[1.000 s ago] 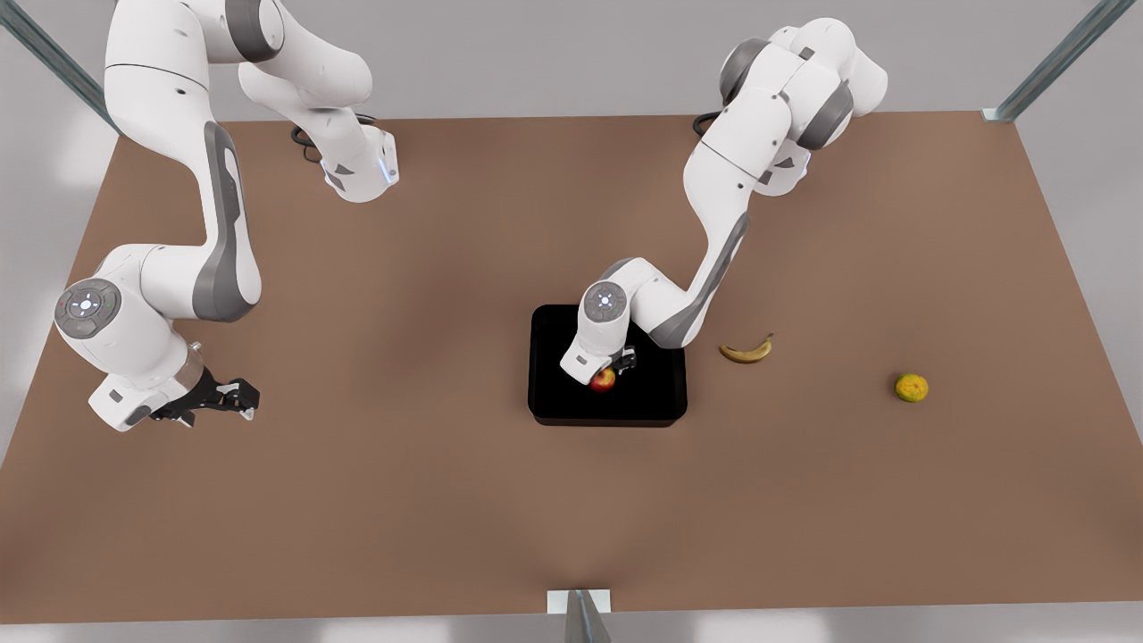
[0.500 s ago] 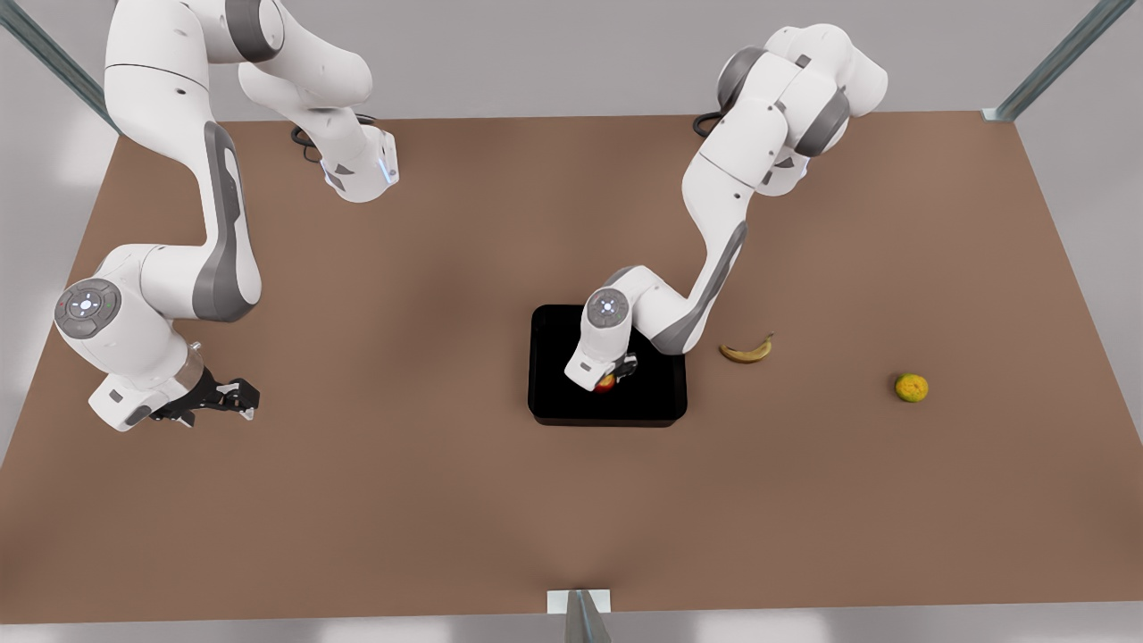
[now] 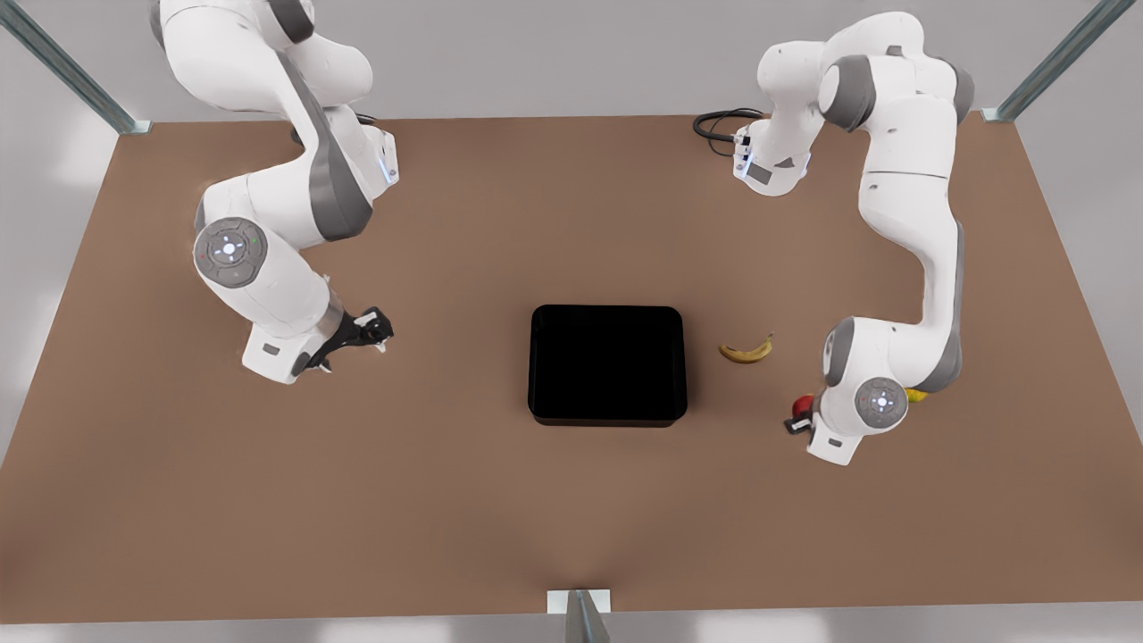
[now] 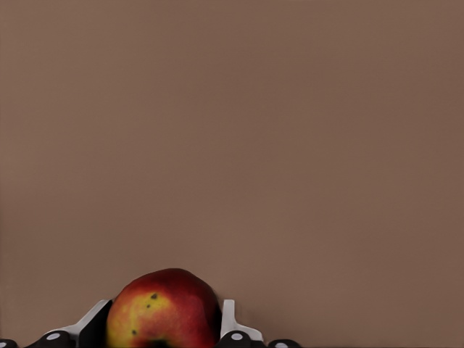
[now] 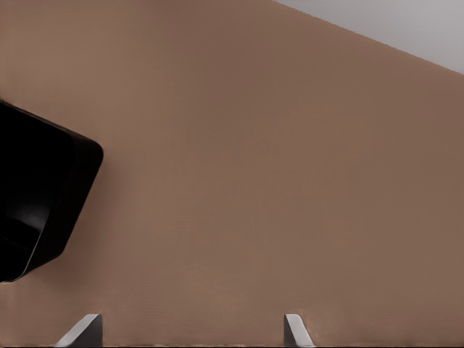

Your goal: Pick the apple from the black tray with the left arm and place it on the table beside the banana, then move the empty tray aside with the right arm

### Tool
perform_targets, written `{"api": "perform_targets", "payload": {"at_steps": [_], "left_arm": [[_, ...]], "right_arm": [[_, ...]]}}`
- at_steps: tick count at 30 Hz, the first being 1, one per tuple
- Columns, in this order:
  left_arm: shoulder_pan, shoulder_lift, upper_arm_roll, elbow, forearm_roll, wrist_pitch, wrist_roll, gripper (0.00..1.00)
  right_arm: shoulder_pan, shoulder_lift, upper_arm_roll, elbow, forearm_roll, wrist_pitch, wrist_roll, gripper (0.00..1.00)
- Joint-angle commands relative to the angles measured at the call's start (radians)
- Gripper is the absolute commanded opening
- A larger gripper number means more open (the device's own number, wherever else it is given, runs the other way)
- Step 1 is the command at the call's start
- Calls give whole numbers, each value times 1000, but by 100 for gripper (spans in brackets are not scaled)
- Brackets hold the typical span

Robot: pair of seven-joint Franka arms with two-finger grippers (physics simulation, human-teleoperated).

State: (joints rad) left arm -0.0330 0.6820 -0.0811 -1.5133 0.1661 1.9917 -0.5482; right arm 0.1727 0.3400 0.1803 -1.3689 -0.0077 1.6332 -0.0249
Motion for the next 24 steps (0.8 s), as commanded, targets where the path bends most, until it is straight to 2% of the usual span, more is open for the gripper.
{"api": "perform_targets", "payload": {"at_steps": [1, 2, 3, 4, 6, 8, 9, 10, 11, 13, 19, 24], "left_arm": [[25, 37, 0, 1, 0, 90, 663, 68], [28, 56, 0, 7, 3, 99, 663, 68], [30, 56, 0, 8, 4, 104, 665, 79], [31, 51, 1, 18, 3, 99, 662, 100], [31, 7, 3, 30, 1, 49, 622, 100], [30, -73, 3, 31, 1, -31, 605, 100], [31, -124, 3, 87, -10, -117, 580, 100], [33, -160, 6, 211, -57, -285, 579, 100], [35, -249, 14, 211, -94, -301, 547, 100], [47, -472, 17, 9, -100, -274, 553, 100], [114, -493, 24, 39, -158, -223, 557, 100], [122, -487, 24, 84, -169, -203, 528, 100]], "right_arm": [[5, 50, 4, 2, 97, -147, 388, 95], [25, 79, 5, 2, 115, -125, 500, 91], [48, 92, 10, 8, 140, -121, 572, 92], [91, 97, 8, 11, 140, -84, 640, 94], [91, 126, 51, 11, 144, -29, 755, 98], [117, 146, 59, 11, 143, 16, 801, 100], [128, 165, 59, 11, 143, 48, 826, 100], [133, 186, 59, 11, 144, 86, 833, 100], [134, 201, 59, 11, 144, 106, 847, 100], [136, 234, 108, 31, 144, 183, 944, 100], [176, 343, 113, 21, 43, 287, 892, 100], [180, 384, 113, 17, 43, 338, 875, 100]]}}
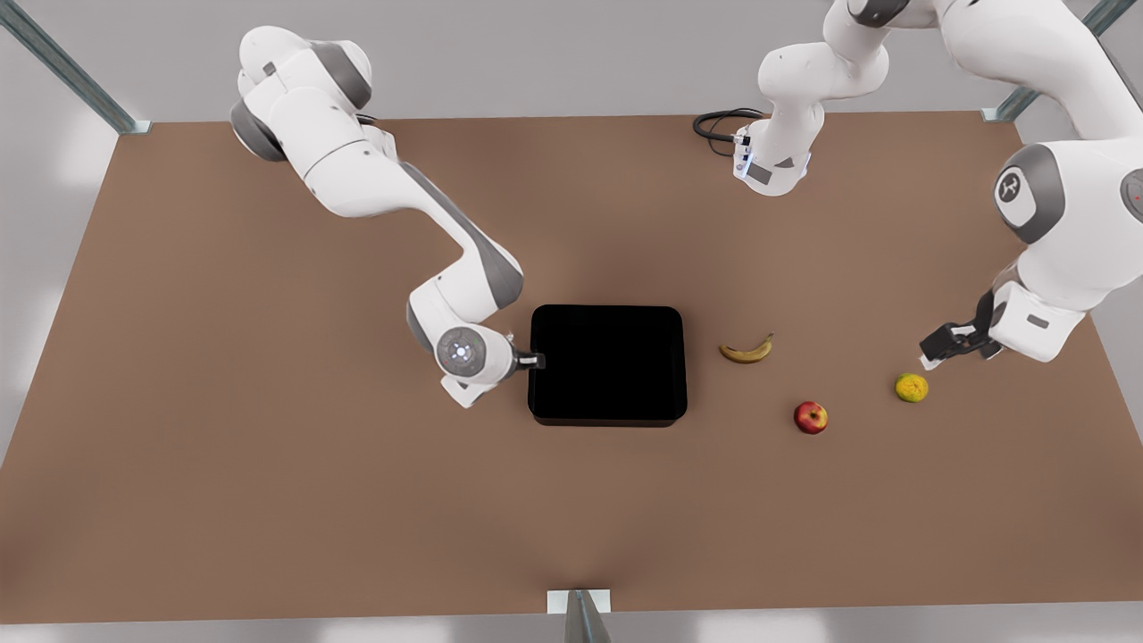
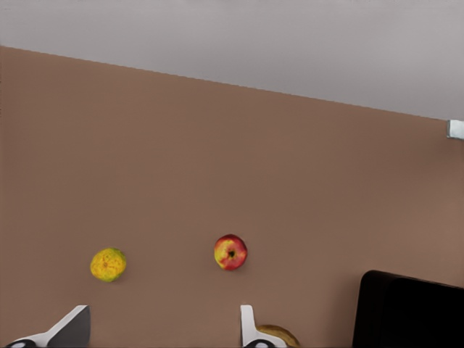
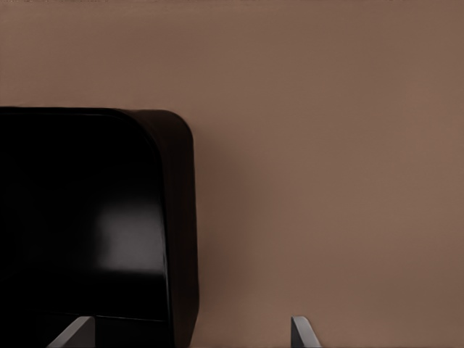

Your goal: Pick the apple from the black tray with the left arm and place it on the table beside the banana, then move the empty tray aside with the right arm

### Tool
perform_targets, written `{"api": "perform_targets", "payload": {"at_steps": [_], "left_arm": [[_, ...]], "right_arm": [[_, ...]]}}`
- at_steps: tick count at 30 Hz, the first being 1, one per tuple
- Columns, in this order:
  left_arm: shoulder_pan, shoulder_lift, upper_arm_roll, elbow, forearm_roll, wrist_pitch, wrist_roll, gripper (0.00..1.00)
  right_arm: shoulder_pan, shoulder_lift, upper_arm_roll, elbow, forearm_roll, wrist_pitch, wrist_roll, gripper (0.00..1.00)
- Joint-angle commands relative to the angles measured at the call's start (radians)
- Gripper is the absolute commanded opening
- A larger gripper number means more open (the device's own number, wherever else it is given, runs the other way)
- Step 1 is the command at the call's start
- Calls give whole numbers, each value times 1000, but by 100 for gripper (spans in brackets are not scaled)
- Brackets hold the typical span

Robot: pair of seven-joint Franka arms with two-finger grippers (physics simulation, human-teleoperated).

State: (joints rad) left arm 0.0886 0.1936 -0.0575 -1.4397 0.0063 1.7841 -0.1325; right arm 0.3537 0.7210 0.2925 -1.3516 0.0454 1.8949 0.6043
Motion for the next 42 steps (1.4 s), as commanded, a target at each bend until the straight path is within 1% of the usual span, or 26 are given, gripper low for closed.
{"api": "perform_targets", "payload": {"at_steps": [1, 3, 4, 5, 7, 8, 9, 10, 12, 15, 16, 18, 19, 20, 24, 25, 27, 31, 34, 35, 38, 42], "left_arm": [[-1, 1, -5, 10, -12, -3, 76, 100], [0, 30, -5, -18, -6, -9, 76, 100], [29, 69, -1, 5, -22, -3, 80, 100], [29, 78, -4, 5, -83, 9, 82, 100], [-9, 106, -13, 30, -78, 8, 125, 100], [-9, 124, -12, 53, -43, 8, 125, 100], [20, 127, -7, 59, -43, 8, 163, 100], [19, 127, -7, 50, -51, 1, 214, 100], [26, 125, -7, 47, -60, -5, 214, 100], [16, 127, -11, 42, -55, -6, 203, 100], [13, 127, -13, 36, -54, -6, 203, 100], [8, 127, -13, 36, -52, -8, 203, 100], [6, 127, -13, 35, -52, -8, 203, 100], [6, 127, -13, 35, -52, -9, 203, 100], [6, 127, -13, 35, -51, -22, 203, 100], [6, 127, -13, 35, -51, -22, 203, 100], [6, 127, -13, 35, -49, -22, 203, 100], [6, 127, -13, 35, -49, -22, 203, 100], [6, 127, -13, 35, -48, -22, 203, 100], [8, 127, -13, 35, -48, -22, 203, 100], [6, 127, -13, 35, -48, -22, 203, 100], [6, 125, -13, 28, -45, -22, 203, 100]], "right_arm": [[11, 9, 0, 0, -9, 78, 247, 100], [27, 25, 2, -8, -9, 79, 247, 100], [34, 26, 2, -15, -10, 81, 246, 100], [34, 35, 4, -41, -9, 127, 246, 100], [34, 61, 4, -47, -9, 144, 246, 100], [45, 71, 4, -50, -9, 156, 247, 100], [47, 86, 4, -49, -10, 158, 246, 100], [45, 94, 4, -49, -10, 158, 246, 100], [48, 107, 4, -50, -9, 191, 246, 100], [48, 112, 4, -50, -10, 191, 246, 98], [48, 112, 4, -50, -10, 193, 246, 95], [47, 112, 2, -50, -9, 191, 246, 72], [47, 112, 2, -50, -7, 191, 246, 57], [47, 112, 2, -50, -6, 190, 246, 46], [42, 112, 5, -49, -2, 188, 249, 30], [40, 112, 5, -47, -2, 188, 247, 29], [40, 110, 5, -47, -2, 188, 241, 25], [30, 95, 5, -41, -2, 179, 218, 23], [5, 66, 30, -41, -2, 141, 175, 22], [2, 57, 34, -43, -1, 133, 166, 20], [-21, 25, 39, -41, -1, 70, 111, 19], [-78, -61, 36, -41, 1, -122, -31, 18]]}}
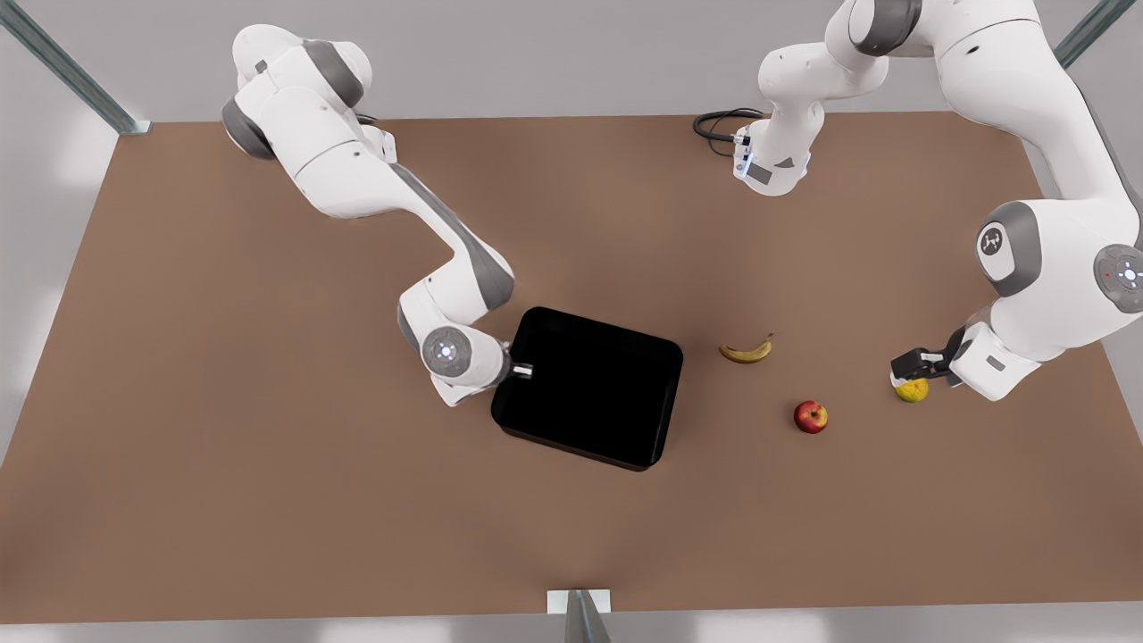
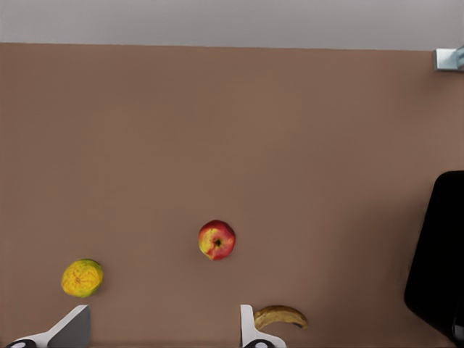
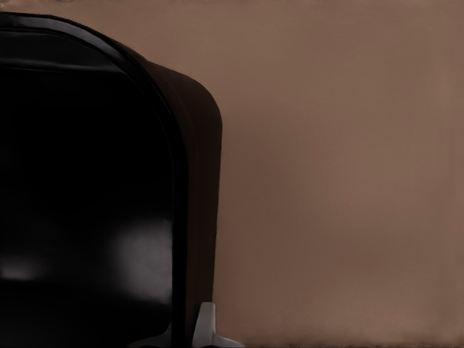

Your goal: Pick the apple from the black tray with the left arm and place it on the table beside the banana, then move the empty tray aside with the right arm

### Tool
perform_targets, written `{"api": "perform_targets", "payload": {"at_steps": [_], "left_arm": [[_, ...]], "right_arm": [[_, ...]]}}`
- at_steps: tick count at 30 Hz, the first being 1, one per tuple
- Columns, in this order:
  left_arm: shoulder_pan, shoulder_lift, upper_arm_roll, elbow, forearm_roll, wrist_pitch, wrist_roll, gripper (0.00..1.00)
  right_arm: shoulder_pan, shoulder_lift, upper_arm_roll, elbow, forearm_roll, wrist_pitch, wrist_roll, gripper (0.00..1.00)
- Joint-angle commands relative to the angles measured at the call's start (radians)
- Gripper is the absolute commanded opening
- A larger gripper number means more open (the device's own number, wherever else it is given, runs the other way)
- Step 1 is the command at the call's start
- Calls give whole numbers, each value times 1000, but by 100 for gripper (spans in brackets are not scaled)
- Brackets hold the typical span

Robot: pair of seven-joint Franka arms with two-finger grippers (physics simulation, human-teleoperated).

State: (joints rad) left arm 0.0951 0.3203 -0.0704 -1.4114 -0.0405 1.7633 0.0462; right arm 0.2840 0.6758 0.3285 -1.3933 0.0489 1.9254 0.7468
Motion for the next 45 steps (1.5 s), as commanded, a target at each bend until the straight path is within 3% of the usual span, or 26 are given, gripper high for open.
{"api": "perform_targets", "payload": {"at_steps": [1, 11, 19, 25, 41, 43, 44, 45], "left_arm": [[0, -1, 0, 0, 2, -1, 24, 100], [-3, 0, 0, -1, 2, -1, 24, 100], [-3, -1, 0, -1, 2, -1, 24, 100], [-11, 2, -2, -1, 4, -1, 26, 100], [-11, 2, 0, -1, 4, -1, 27, 100], [-11, 2, 0, 0, -4, -1, 24, 100], [-11, 2, 0, 0, -6, -1, 26, 100], [-9, 2, 0, 2, -7, -1, 24, 100]], "right_arm": [[-19, -35, 0, 0, -3, -192, -202, 18], [-270, -143, -28, 8, -6, -505, -695, 17], [-275, -170, -305, 62, -14, -595, -1115, 17], [-273, -167, -450, 77, -17, -594, -1311, 17], [-275, -15, -531, 79, -15, -388, -1330, 18], [-275, -13, -531, 79, -15, -387, -1328, 30], [-275, -13, -531, 79, -14, -387, -1322, 79], [-275, -16, -537, 82, -14, -387, -1327, 98]]}}
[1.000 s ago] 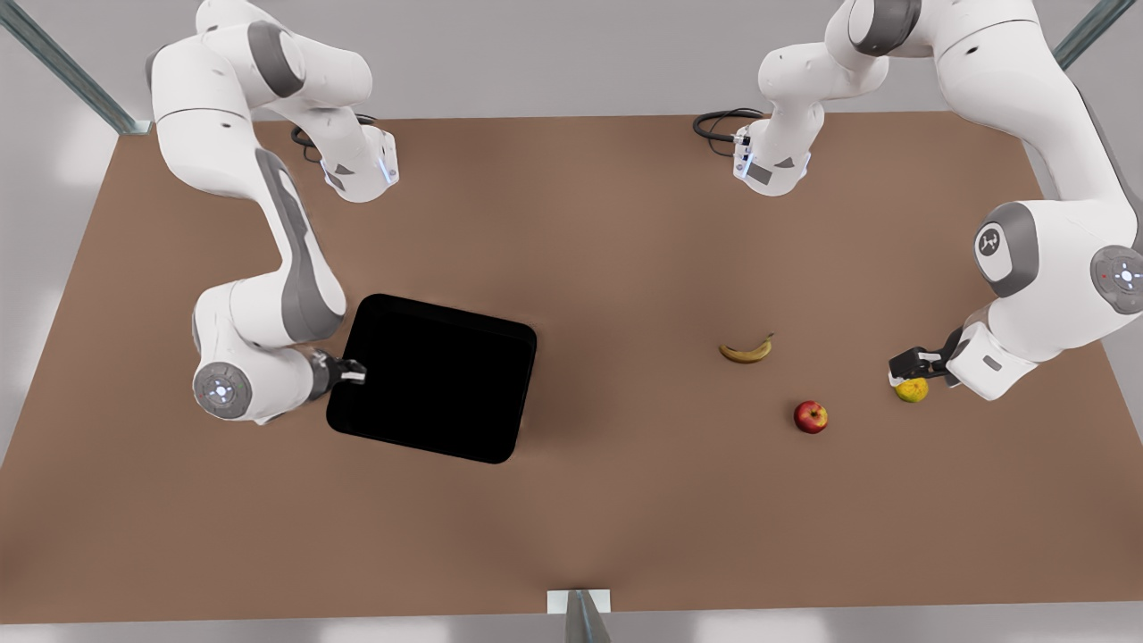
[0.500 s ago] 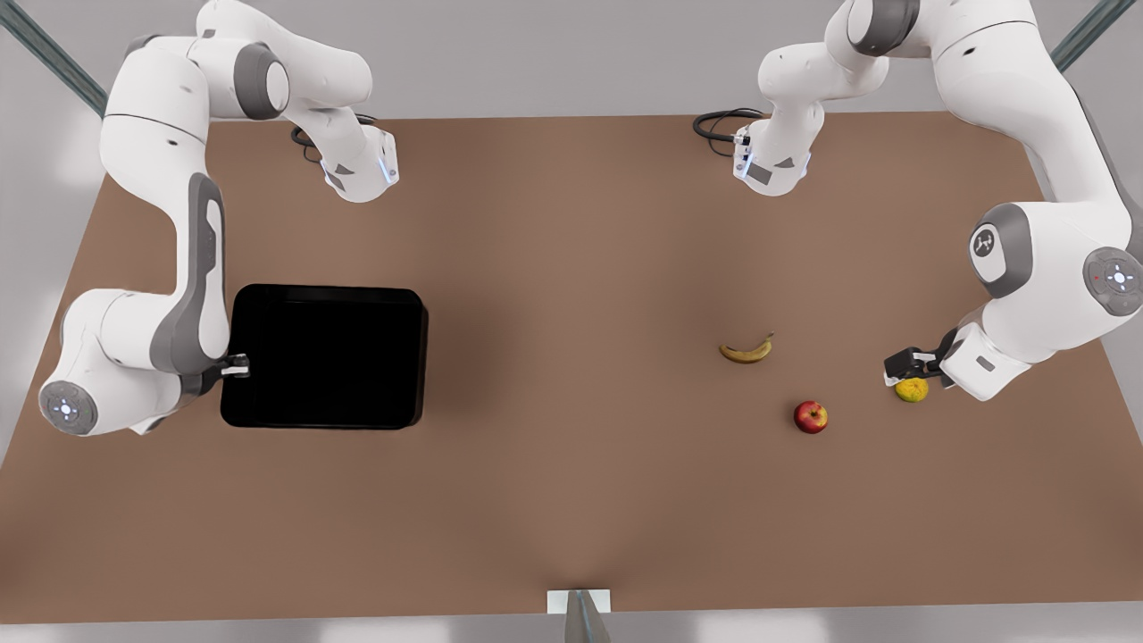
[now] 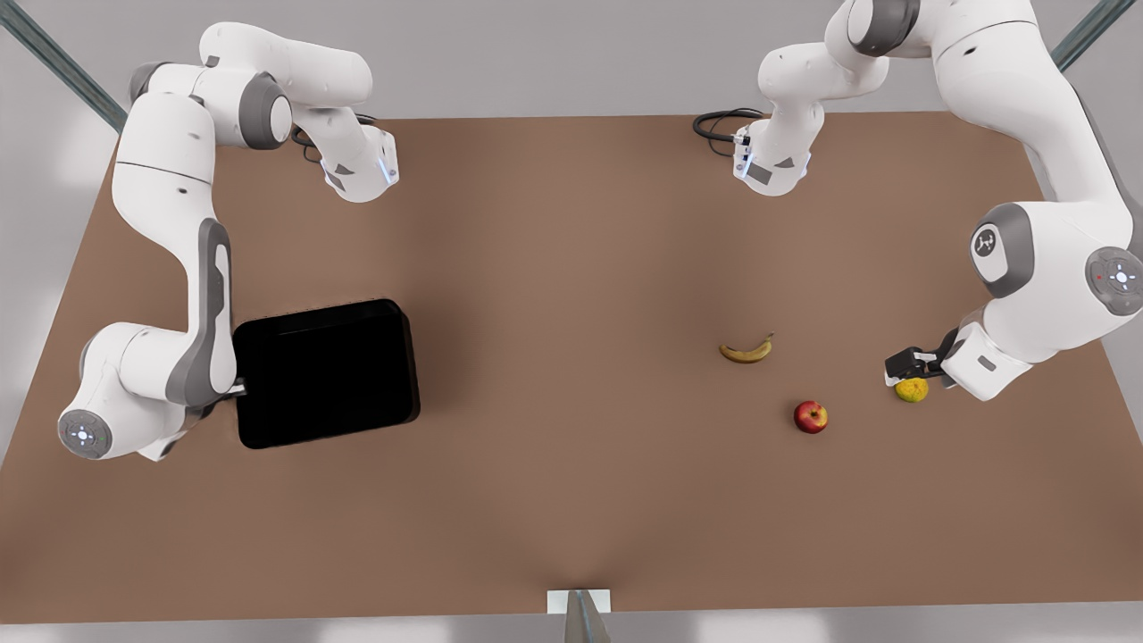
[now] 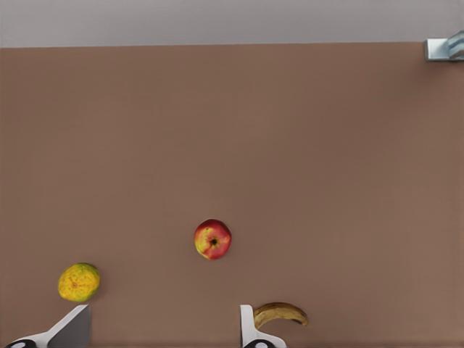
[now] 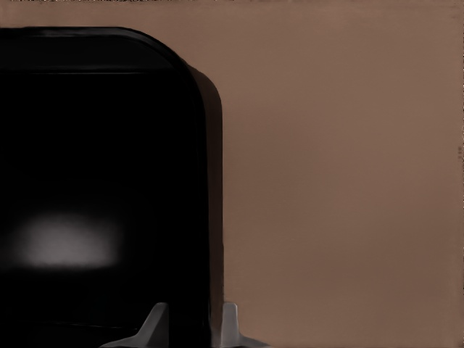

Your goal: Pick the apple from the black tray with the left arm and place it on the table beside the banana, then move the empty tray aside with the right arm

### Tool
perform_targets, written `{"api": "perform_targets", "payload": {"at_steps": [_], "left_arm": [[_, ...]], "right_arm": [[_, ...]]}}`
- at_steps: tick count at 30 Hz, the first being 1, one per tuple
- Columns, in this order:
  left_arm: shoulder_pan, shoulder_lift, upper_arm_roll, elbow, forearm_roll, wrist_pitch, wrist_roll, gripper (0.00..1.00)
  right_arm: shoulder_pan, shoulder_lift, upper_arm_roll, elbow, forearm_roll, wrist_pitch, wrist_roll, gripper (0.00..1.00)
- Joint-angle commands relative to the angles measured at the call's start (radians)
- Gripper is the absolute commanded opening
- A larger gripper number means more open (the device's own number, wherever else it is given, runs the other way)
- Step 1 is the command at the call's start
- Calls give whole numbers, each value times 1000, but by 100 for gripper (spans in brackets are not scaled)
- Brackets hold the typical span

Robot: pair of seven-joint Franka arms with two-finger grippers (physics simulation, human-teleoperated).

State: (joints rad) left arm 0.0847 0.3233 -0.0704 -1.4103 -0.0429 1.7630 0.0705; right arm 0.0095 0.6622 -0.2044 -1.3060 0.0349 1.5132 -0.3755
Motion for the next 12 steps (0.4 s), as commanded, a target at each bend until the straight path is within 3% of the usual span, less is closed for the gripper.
{"api": "perform_targets", "payload": {"at_steps": [1, 4, 7, 12], "left_arm": [[1, -1, 0, 10, 6, 1, 11, 100], [0, 3, 0, 11, 6, 10, 8, 100], [1, 3, 1, 11, 8, 12, 9, 100], [0, 3, 1, 11, 9, 10, 9, 100]], "right_arm": [[4, -6, -1, 22, 2, 16, -201, 100], [21, -125, 45, 37, 10, -42, -152, 100], [18, -268, 209, 99, 2, -140, 46, 100], [20, -276, 232, 111, -1, -145, 92, 100]]}}
